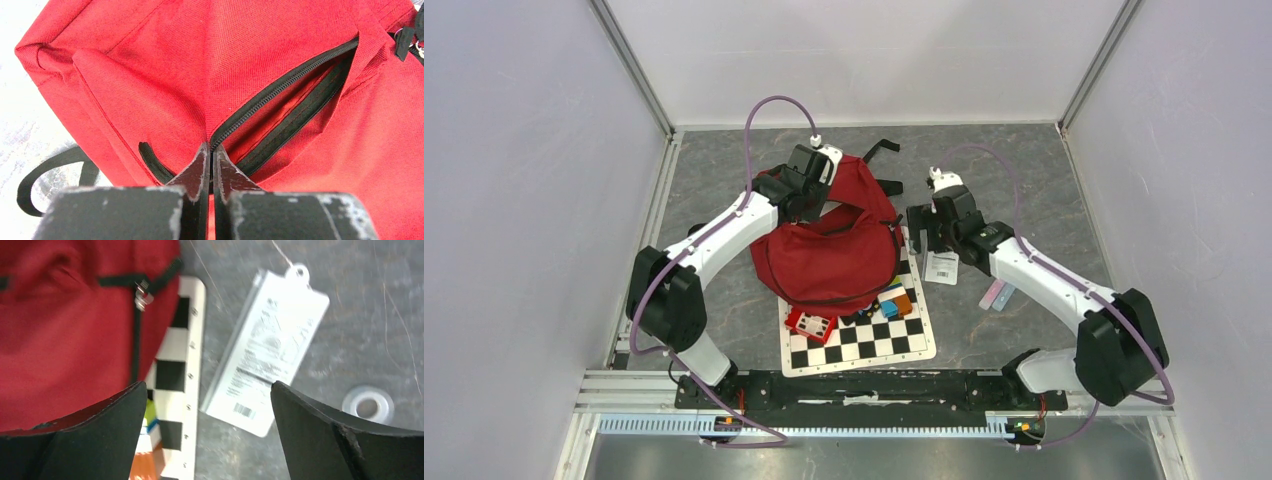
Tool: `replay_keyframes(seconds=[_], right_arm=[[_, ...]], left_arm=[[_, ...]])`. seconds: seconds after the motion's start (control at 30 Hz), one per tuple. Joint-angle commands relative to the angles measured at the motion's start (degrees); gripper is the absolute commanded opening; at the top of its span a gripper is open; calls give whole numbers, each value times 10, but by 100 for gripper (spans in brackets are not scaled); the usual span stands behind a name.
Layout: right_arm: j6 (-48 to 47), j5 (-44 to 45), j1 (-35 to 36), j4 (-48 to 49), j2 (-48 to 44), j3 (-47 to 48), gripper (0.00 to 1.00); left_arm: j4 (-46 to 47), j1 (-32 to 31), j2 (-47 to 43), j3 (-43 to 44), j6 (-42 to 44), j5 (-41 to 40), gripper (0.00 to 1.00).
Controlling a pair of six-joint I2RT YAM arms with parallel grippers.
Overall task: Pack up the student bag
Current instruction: Pick up the stationery from the center of the board.
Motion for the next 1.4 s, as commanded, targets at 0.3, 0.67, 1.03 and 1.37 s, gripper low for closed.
replay_keyframes(seconds=[0.3,0.67,1.03,1.37], right_arm=[[72,70,-22,-82,86,-47,98],[126,35,-22,-32,113,-79,98],[152,29,-37,8,121,-117,90],[147,51,-42,5,88,-143,56]], left_arm=[[0,-1,-34,5,-37,13,2],[-4,-1,-35,8,-34,11,2],[-4,-1,-37,8,-34,13,2],[-4,-1,-38,7,-34,16,2]])
